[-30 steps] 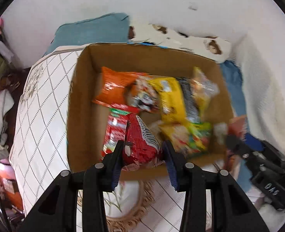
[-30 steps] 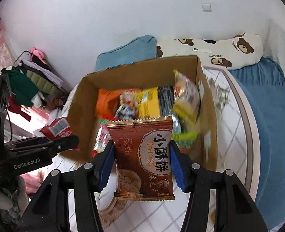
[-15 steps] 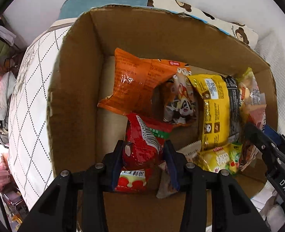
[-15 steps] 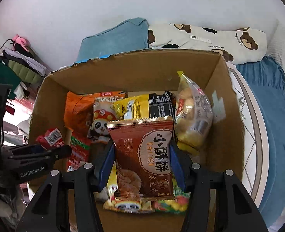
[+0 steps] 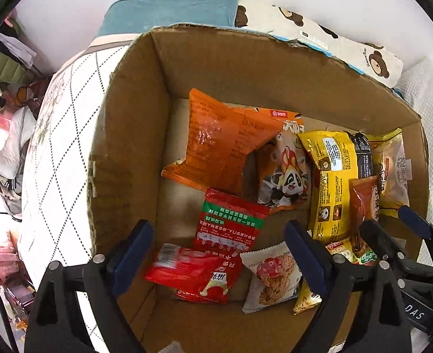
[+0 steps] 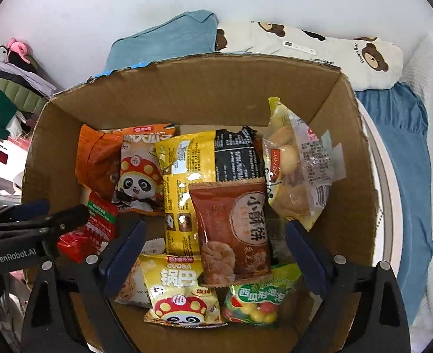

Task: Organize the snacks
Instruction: 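Carry both packets into the box and open both tools, then lift both tools out of the box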

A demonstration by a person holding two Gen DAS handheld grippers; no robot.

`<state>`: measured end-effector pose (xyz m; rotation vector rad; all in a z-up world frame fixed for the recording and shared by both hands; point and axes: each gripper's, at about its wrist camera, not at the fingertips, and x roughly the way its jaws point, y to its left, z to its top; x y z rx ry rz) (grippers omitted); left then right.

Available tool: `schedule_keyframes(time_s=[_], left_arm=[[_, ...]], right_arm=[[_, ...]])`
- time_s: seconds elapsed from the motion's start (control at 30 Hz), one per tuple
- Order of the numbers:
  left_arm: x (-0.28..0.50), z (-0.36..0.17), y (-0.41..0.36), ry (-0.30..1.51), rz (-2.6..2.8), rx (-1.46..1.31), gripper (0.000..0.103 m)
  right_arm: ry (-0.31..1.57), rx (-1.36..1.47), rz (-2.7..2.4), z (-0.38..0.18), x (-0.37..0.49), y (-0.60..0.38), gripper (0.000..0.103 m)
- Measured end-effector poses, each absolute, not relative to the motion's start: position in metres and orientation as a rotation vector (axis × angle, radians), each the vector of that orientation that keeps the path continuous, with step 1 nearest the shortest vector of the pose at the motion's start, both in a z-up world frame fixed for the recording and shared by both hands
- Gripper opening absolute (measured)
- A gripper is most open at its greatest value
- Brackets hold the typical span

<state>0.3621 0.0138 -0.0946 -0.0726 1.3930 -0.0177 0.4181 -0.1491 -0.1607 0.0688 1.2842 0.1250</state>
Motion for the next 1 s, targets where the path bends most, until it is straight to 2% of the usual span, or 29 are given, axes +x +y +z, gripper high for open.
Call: schedule_keyframes(time_s=[0.33,0.6,1.0], left_arm=[[0.343,-0.084,0.009,1.325,-0.003,-0.033,0.092],[0.307,-0.063,0.006,1.218,-0.014,-0.045,0.092],[0.236,0.002,-0.006,1.020,-0.036,-0.014,0.092]], right_arm=[[1.256,0.034,0.084,-0.154,0.386,-0.158,0.097],[1.156,0.006,0.079,-0.122,0.348,-0.163,0.097],[0.990,-0.010,0.059,-0.066,0.280,-0.173,0.100]])
